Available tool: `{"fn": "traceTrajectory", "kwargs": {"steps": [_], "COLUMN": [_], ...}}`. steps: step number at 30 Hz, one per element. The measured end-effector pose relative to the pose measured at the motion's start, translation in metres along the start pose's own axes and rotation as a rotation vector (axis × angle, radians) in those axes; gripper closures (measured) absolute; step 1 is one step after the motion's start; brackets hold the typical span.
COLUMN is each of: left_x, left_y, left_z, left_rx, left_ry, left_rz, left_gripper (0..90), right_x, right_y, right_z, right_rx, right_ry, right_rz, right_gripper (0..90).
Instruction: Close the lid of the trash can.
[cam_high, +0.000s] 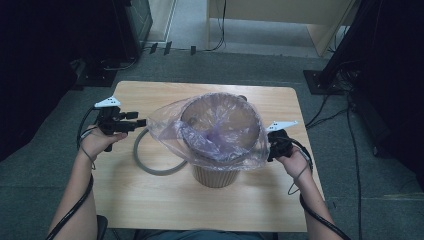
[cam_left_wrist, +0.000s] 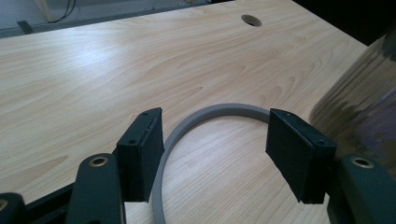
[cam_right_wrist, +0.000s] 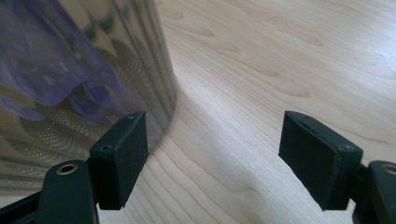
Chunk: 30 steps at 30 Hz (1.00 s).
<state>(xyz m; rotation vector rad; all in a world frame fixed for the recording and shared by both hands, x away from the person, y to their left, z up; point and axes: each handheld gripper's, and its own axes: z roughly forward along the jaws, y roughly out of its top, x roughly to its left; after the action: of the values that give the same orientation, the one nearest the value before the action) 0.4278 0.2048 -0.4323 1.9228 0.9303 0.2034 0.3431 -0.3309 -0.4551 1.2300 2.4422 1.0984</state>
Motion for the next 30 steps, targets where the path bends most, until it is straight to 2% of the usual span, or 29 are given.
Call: {"fn": "traceTrajectory", "kwargs": {"steps": [3, 9, 13, 17, 25, 30], "left_x": [0.001, 0.004, 0.006, 0.007, 0.009, 0.011], "left_y": [-0.002, -0.008, -0.014, -0.018, -0.023, -0.027], "left_z": [0.001, 0.004, 0.007, 0.010, 0.014, 0.017], "left_rx": [0.007, 0.023, 0.030, 0.040, 0.053, 0.051], "left_ry": [0.007, 0.027, 0.018, 0.030, 0.050, 0.060], "left_rz": [0.004, -0.003, -0.014, -0.003, 0.004, -0.003], "left_gripper": [36.1, 36.1, 36.0, 35.9, 35.8, 35.6], "right_x": [0.002, 0.001, 0.000, -0.001, -0.006, -0.009], "right_y": [-0.003, -0.008, -0.014, -0.020, -0.026, -0.031], "right_z": [0.004, 0.013, 0.023, 0.030, 0.041, 0.045], "right_rx": [0.000, -0.034, -0.016, -0.005, -0.033, -0.018], "right_ry": [0.004, 0.005, -0.012, -0.014, -0.031, -0.044], "right_rz": [-0.001, -0.012, -0.033, -0.046, -0.008, -0.034], "right_gripper": [23.8, 23.5, 23.5, 23.5, 23.5, 23.5]}}
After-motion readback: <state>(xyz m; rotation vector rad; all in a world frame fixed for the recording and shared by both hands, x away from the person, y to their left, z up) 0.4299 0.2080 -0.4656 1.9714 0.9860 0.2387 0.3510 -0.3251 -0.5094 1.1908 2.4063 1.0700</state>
